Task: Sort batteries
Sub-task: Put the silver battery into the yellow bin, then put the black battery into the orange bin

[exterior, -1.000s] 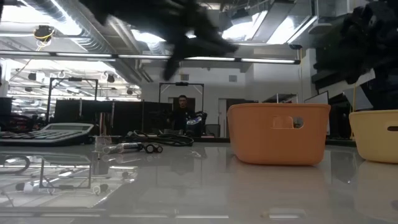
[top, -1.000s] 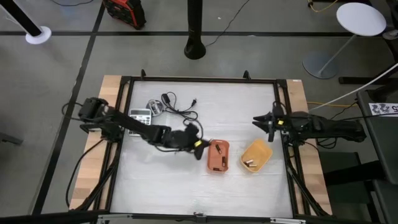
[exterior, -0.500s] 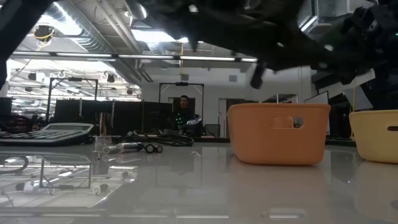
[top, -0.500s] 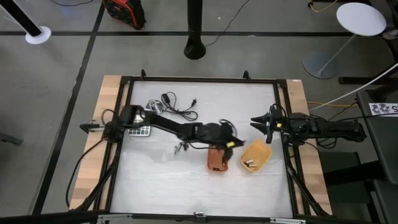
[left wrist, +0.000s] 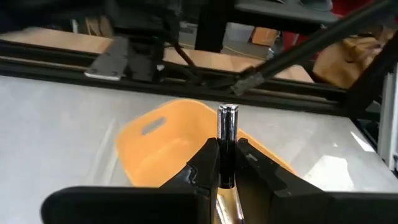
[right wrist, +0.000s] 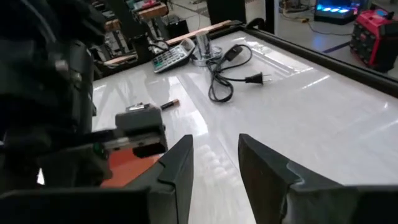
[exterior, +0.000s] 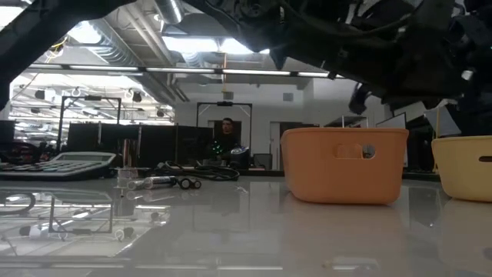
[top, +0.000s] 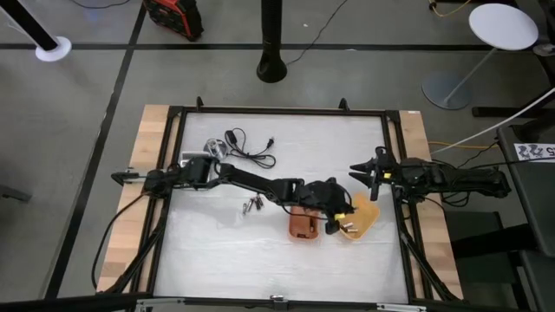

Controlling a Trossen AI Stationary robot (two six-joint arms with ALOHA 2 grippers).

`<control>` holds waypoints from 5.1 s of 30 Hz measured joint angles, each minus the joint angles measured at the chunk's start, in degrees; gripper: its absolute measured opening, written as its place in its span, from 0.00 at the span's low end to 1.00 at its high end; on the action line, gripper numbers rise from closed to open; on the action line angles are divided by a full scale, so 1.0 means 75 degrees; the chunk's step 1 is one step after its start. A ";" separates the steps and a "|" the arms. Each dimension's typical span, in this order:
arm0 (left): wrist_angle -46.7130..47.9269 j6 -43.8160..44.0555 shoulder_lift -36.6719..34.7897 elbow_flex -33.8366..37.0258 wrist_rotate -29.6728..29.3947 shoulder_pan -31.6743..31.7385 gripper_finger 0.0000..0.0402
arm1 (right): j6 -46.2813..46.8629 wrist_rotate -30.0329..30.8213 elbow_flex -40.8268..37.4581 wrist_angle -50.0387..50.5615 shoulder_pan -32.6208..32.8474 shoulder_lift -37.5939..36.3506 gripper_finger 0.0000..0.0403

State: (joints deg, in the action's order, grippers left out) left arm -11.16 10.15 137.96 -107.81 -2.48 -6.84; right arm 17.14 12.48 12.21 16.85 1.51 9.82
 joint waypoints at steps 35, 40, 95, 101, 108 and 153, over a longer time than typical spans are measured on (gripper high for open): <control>-0.0773 -0.0208 0.0654 -0.0040 -0.0350 -0.0296 0.20 | -0.0747 -0.0809 0.0245 -0.0168 -0.0005 -0.1294 0.30; -0.0531 -0.0171 0.0537 -0.0037 -0.0347 -0.0270 0.30 | -0.0690 -0.0915 0.0244 -0.0101 -0.0005 -0.1291 0.30; 0.9712 0.6809 -0.2205 0.2583 -0.1530 0.0723 0.28 | -0.0468 -0.1071 -0.0947 -0.0473 -0.0005 -0.1276 0.30; 0.9797 0.6793 -0.2205 0.2583 -0.1533 0.0718 0.28 | -0.0469 -0.1071 -0.0950 -0.0472 -0.0005 -0.1276 0.30; 0.9792 0.5746 -0.2205 0.2583 -0.1379 0.0713 0.25 | -0.0469 -0.1071 -0.0953 -0.0470 -0.0005 -0.1279 0.30; 0.8902 0.1918 -0.2193 0.2586 -0.0799 0.1213 0.19 | -0.0472 -0.1069 -0.0956 -0.0467 -0.0005 -0.1279 0.30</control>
State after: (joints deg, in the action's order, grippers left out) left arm 55.61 24.53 121.51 -88.42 -8.47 2.25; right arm 13.61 4.47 5.04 13.34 1.48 0.23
